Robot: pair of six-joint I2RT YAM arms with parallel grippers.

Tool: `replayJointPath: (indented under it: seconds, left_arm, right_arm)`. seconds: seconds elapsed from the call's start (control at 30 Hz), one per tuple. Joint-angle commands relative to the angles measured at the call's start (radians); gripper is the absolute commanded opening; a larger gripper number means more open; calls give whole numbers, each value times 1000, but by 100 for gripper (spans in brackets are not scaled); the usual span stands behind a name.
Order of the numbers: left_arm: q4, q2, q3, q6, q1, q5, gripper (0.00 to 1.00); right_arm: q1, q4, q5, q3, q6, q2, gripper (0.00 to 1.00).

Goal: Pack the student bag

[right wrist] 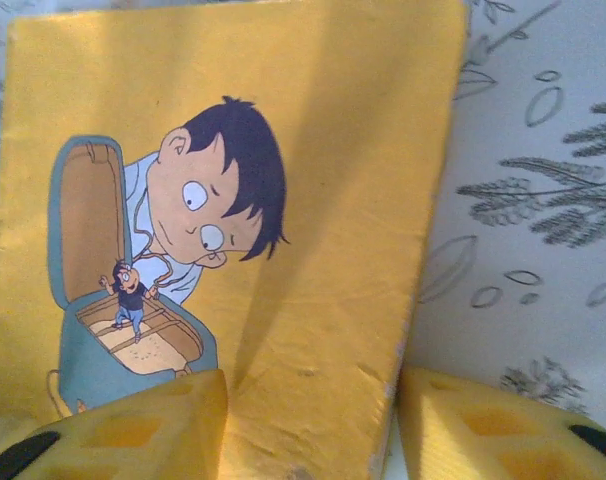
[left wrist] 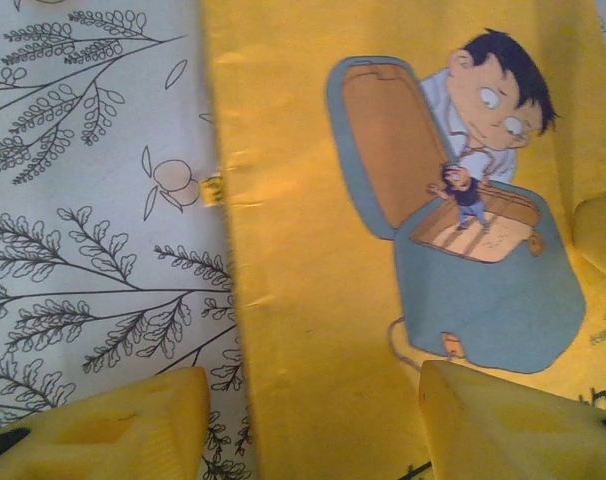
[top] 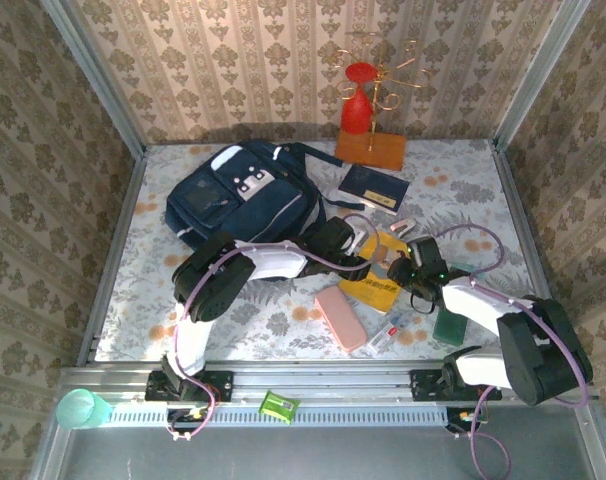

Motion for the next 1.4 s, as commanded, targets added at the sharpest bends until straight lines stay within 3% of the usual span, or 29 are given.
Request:
replayJointPath:
  seconds: [0.0,0.37,0.53,0.7,0.83,0.9,1.17,1.37]
  left_arm:
    - [-19,21,-32,-24,-15,43,58]
    - [-19,31,-23,-22,-16,47,58]
    - [-18,34,-19,-25,-16,50,58]
    - [-23,29,-16,-24,-15,49,58]
    - [-33,-2,-21,-17,-13,33,61]
    - [-25,-40,-38,-12,-7,24,63]
    - [107,-333,-215,-22,88,66,71]
    - [223,-539,-342,-140,227,234,80]
  right_arm:
    - [14,231,-91,-14,38,-39,46]
    - [17,348,-117,-66,42,-67,27]
    - [22,356,-132,-73,12,-73,24]
    - [21,302,-72,-76,-15,-69,17]
    - [18,216,-17,-45,-67,-99,5]
    - [17,202,-21,-30,-83,-126,0]
    - [16,267,-182,62,-91,-211,0]
    - [17,335,-310,148,-74,-260,0]
